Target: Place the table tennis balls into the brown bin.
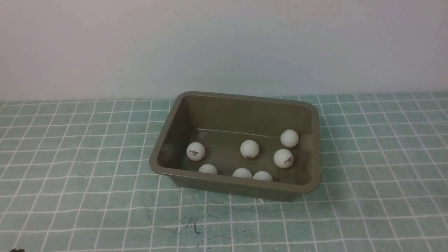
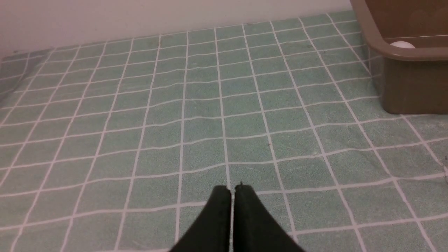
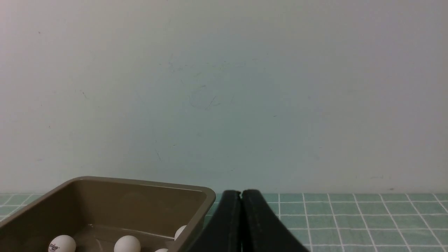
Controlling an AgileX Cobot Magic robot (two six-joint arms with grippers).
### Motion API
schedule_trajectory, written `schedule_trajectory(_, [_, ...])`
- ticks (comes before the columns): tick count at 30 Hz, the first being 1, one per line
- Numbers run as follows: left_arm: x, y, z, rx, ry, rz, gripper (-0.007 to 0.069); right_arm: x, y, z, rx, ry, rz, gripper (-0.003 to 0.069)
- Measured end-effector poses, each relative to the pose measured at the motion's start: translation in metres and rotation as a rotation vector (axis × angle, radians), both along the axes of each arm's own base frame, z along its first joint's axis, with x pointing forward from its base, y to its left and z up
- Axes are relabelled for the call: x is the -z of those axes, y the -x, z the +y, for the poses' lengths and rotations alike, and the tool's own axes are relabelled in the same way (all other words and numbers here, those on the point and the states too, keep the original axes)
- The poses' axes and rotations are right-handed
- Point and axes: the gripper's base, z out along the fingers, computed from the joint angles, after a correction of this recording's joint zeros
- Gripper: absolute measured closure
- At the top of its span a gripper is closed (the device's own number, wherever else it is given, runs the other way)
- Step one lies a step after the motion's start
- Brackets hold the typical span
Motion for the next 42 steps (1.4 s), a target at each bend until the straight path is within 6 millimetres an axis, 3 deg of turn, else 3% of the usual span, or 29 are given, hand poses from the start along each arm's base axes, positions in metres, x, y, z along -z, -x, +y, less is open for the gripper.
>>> schedule_trajectory(7, [0.000,0.000,0.000,0.000,-0.001,0.000,0.0629,0.001,0.000,-0.001,0.016,0.065,-0.002,0.0673])
schedule_trajectory(12, [0.000,0.000,0.000,0.000,-0.001,0.000,0.0629,0.021,-0.008,-0.005,0.059,0.222,0.041,0.0673])
schedule_trajectory(13, [0.000,0.000,0.000,0.000,-0.001,0.000,0.0629,0.030,-0.011,-0.006,0.069,0.256,0.065,0.0673])
schedule_trajectory(14, [0.000,0.000,0.000,0.000,-0.001,0.000,0.0629,0.052,-0.016,-0.008,0.082,0.303,0.119,0.0673])
schedule_trajectory(15, [0.000,0.000,0.000,0.000,-0.001,0.000,0.0629,0.055,-0.017,-0.008,0.082,0.308,0.126,0.0673])
schedule_trajectory(16, [0.000,0.000,0.000,0.000,-0.001,0.000,0.0629,0.077,-0.021,-0.009,0.083,0.329,0.185,0.0673])
schedule_trajectory(18, [0.000,0.000,0.000,0.000,-0.001,0.000,0.0629,0.095,-0.022,-0.009,0.076,0.311,0.245,0.0673])
schedule_trajectory(22, [0.000,0.000,0.000,0.000,-0.002,0.000,0.0629,0.096,-0.022,-0.008,0.063,0.218,0.259,0.0673])
schedule_trajectory(42, [0.000,0.000,0.000,-0.001,-0.002,0.000,0.0629,0.096,-0.022,-0.007,0.044,0.208,0.258,0.0673])
